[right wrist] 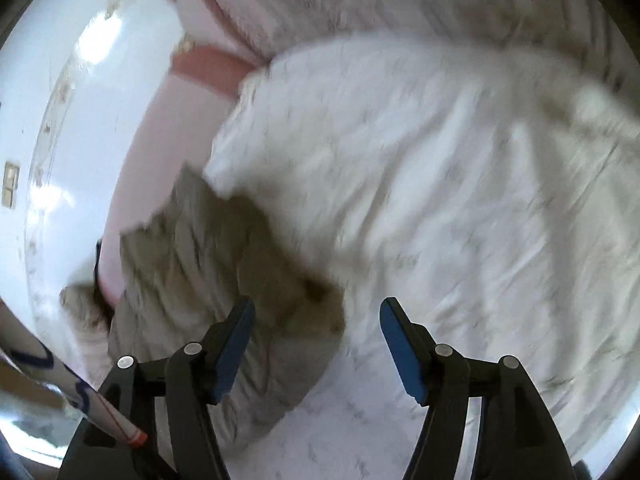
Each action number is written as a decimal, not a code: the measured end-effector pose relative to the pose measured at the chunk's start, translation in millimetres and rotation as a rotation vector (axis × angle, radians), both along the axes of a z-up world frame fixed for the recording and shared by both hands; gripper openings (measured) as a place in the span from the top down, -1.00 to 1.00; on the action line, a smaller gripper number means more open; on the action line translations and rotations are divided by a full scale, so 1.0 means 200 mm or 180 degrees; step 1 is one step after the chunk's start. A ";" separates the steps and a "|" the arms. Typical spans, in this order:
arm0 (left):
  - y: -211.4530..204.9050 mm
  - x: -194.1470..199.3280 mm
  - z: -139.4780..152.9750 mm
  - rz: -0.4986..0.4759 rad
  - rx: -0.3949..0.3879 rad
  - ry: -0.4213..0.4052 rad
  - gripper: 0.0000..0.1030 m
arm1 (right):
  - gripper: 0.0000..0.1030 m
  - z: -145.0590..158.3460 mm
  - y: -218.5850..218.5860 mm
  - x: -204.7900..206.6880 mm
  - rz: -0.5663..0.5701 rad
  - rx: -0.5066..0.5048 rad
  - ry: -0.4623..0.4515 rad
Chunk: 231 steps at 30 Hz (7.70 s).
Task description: Fold large clothes
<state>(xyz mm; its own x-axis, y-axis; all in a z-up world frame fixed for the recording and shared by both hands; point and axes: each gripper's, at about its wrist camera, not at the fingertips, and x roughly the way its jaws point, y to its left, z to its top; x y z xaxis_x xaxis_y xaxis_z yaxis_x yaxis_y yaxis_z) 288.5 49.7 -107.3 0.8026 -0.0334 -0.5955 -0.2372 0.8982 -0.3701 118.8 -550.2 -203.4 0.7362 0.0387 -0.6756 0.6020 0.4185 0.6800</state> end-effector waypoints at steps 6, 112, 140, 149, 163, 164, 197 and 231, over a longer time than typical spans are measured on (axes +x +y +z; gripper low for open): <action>-0.61 0.17 0.04 -0.0946 0.0880 -0.0215 0.02 | 0.42 0.23 0.31 0.37 0.0766 -0.0990 -0.0399; -0.93 -0.11 -0.32 -0.1265 0.1932 -0.0028 -0.26 | -0.01 0.00 0.81 0.59 0.1614 -0.1947 0.0289; -0.51 0.30 -0.27 -0.0540 0.1623 0.0285 -0.37 | -0.01 0.02 0.40 0.65 0.0886 -0.1731 0.0211; -0.28 0.28 -0.16 -0.0603 0.0861 0.0386 -0.51 | -0.51 0.17 0.29 0.47 0.0761 -0.1656 -0.0006; 0.22 -0.03 -0.43 -0.0393 -0.1037 0.1063 -0.62 | -0.63 -0.25 -0.02 0.04 0.0350 0.0241 -0.0139; 0.21 -0.02 -0.46 -0.0409 -0.1166 0.1032 -0.62 | -0.63 -0.25 0.01 0.06 0.0409 0.0278 -0.0172; 0.12 -0.77 -0.01 -0.0243 0.0710 -0.0307 -0.16 | -0.46 0.04 0.23 -0.70 0.0189 -0.0689 -0.0240; -0.70 -1.06 -0.04 -0.1246 0.1614 -0.0558 -0.58 | -0.68 0.36 1.20 -0.55 0.1398 -0.2500 -0.0174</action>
<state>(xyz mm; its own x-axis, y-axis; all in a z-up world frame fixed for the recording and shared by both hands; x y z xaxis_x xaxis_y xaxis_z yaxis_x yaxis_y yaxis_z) 75.7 -91.2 -116.1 0.8747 -0.0923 -0.4759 0.1674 0.9788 0.1178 7.9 -310.6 -132.4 0.7959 -0.1338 -0.5904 0.2535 0.9593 0.1243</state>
